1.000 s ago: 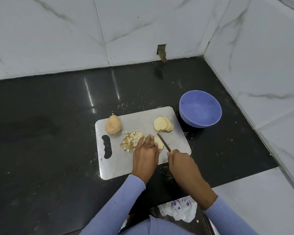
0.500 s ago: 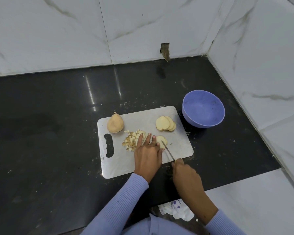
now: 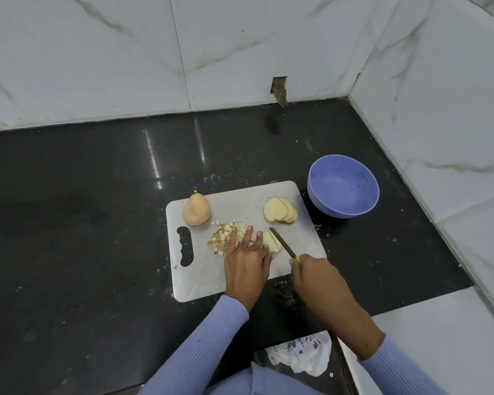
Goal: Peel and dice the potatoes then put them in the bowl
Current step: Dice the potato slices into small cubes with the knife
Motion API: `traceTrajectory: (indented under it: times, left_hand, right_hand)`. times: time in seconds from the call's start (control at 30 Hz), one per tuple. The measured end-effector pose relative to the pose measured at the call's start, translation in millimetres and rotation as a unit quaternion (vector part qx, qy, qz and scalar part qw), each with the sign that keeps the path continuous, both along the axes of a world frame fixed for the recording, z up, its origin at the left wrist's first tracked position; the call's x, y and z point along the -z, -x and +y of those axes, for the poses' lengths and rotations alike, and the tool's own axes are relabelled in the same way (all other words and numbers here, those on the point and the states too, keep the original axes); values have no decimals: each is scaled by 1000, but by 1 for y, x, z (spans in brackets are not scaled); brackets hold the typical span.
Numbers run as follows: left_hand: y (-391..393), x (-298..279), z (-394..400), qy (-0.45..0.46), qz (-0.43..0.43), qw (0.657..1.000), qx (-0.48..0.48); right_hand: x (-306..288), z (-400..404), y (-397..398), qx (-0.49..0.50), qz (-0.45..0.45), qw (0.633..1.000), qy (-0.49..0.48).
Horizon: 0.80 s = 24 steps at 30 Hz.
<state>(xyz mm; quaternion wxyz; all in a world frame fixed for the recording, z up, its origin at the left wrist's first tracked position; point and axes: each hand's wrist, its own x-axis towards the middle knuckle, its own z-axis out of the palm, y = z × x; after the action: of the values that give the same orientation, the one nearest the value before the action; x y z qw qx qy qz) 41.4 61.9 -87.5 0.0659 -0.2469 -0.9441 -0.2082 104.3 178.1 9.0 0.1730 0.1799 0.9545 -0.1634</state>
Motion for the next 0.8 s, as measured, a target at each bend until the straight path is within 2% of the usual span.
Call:
traceTrajectory:
  times: [0.23,0.53,0.7,0.8]
  left_hand:
    - [0,2,-1,-13,-9,1000,-2]
    - [-1,2,-1,-22,7,1000,-12]
    - [-2,2,-4,-50,12,999,-16]
    - [-2,3,-6,-74,-4,996,-43]
  right_hand:
    - [26,-10,17,-15,-12,999,-26]
    - [24,-5,-39,-10,-61,997,-40]
    - [8,9,-36,8,-56,998,-12]
    - [3,7,-19,13,-15,1000,5]
